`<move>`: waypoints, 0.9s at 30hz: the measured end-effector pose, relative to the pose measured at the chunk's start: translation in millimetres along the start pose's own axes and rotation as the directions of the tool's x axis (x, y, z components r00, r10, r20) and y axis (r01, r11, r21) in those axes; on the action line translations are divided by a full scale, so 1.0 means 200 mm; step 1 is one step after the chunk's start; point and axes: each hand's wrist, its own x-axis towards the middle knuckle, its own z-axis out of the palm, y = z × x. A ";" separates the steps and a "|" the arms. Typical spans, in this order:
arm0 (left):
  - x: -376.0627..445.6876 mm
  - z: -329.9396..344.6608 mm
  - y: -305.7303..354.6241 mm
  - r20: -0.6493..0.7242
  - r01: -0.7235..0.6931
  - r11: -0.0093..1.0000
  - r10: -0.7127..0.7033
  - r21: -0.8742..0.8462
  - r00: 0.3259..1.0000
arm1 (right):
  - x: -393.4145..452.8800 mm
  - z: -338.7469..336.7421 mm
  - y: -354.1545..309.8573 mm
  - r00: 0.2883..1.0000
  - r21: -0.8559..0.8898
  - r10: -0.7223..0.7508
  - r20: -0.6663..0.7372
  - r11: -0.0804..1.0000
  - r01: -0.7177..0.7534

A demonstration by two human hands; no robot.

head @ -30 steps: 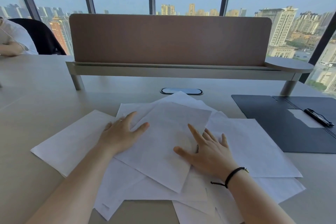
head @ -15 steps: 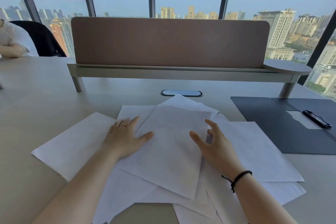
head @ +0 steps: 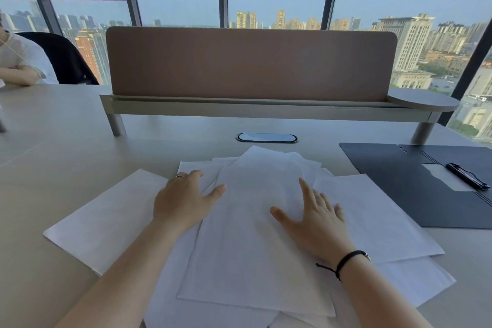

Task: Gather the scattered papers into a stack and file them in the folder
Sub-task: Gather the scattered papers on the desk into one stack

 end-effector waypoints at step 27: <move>0.03 -0.11 -0.07 0.223 0.218 0.097 0.045 -0.971 0.974 | -0.01 -0.19 0.02 0.976 0.954 0.046 0.211 0.207 -0.216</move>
